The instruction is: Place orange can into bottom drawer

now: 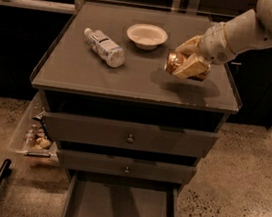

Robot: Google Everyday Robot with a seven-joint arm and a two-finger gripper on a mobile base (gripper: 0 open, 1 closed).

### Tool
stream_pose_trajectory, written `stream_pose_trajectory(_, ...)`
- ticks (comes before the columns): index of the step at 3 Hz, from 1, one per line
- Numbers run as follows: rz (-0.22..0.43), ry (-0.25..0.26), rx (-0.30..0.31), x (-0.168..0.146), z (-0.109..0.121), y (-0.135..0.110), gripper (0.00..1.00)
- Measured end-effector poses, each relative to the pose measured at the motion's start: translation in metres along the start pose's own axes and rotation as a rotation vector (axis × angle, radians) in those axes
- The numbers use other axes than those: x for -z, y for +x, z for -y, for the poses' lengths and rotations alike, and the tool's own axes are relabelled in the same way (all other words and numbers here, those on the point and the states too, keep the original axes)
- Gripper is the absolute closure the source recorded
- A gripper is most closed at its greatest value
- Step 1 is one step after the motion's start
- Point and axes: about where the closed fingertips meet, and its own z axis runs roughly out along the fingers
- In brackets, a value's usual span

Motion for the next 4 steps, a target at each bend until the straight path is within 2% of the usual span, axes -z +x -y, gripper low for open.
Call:
stream_pose_trajectory(1,-0.004,0.029,0.042,0.006,-0.032,-0.004,1.0)
stream_pose_trajectory(2,-0.005,0.044,0.056,0.002,-0.068,0.003,1.0)
stream_pose_trajectory(4,-0.003,0.072,0.051,-0.009,-0.131,0.019,1.0)
